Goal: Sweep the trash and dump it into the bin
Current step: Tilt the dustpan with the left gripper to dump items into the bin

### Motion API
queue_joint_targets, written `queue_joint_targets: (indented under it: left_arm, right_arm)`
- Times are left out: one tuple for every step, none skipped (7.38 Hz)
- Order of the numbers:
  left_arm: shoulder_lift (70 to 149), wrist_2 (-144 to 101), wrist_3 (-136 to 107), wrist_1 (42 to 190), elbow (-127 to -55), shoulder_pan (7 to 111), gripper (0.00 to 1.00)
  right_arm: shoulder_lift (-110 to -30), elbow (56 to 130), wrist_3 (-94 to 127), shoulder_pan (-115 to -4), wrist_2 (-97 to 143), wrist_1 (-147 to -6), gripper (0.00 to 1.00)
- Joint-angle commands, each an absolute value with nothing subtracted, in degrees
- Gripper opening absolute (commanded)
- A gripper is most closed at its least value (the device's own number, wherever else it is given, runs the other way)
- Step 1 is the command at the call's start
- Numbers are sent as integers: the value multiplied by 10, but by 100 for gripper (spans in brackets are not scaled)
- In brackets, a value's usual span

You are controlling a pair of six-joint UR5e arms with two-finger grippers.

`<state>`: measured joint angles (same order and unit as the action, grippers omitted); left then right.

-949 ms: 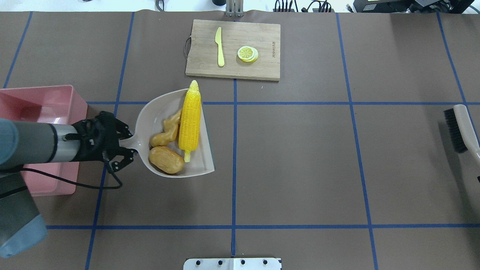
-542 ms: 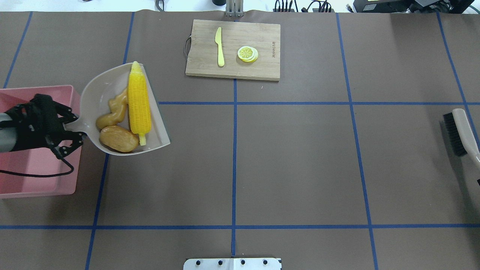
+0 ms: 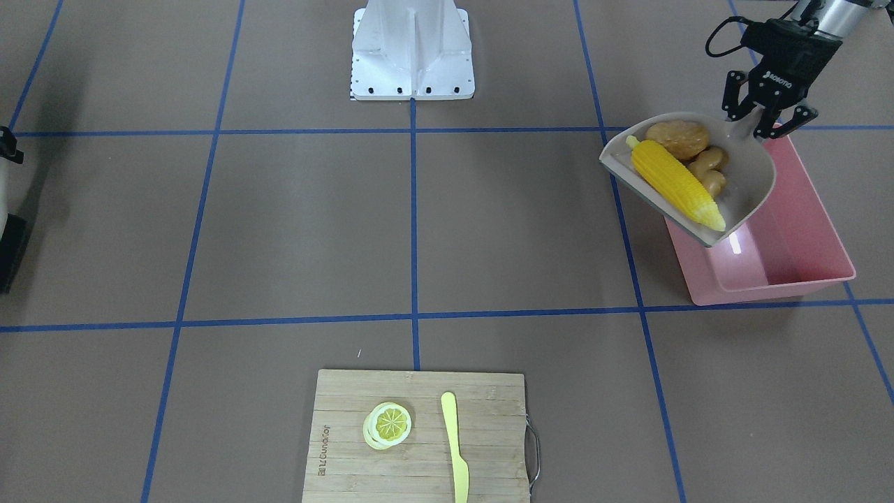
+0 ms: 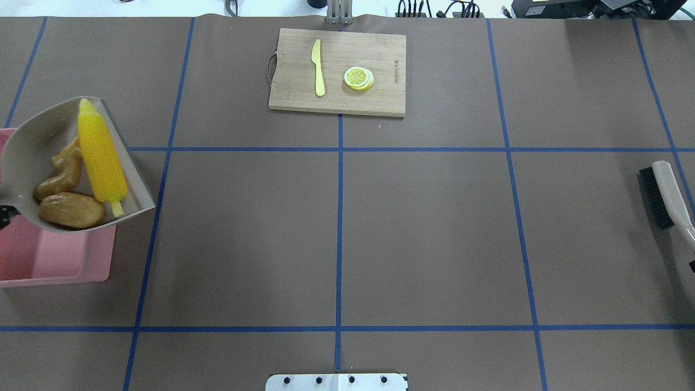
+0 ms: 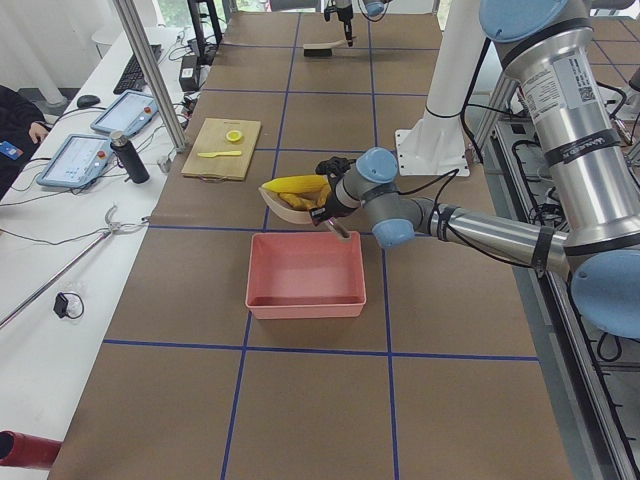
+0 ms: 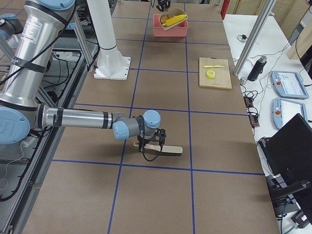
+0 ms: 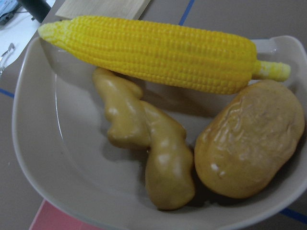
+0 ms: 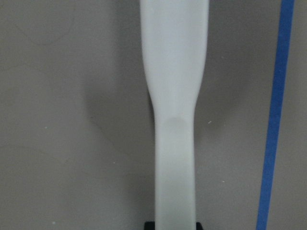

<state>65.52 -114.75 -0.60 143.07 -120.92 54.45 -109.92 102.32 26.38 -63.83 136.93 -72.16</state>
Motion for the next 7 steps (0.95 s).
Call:
queue_joint_targets:
  left_arm:
    - [591, -1247, -16, 1472, -1180, 657, 0]
    - [592, -1290, 35, 1475, -1139, 704, 0]
    - [592, -1294, 98, 1473, -1109, 739, 0]
    - [591, -1277, 154, 1470, -1104, 748, 0]
    - [591, -1245, 210, 1467, -1102, 748, 0]
    - [592, -1215, 257, 1466, -1104, 747, 0]
    - [598, -1182, 300, 1467, -1107, 744, 0]
  right_arm:
    - [-1099, 1020, 265, -635, 1368, -722, 45]
    - [-1098, 1019, 266, -635, 1368, -722, 68]
    - [-1098, 1019, 267, -635, 1369, -721, 81]
    - [-1090, 1021, 270, -635, 1370, -721, 99]
    - [-1081, 1031, 270, -636, 1378, -721, 100]
    - [-1072, 1040, 269, -651, 1384, -727, 100]
    - [-1071, 1035, 259, -683, 1384, -728, 100]
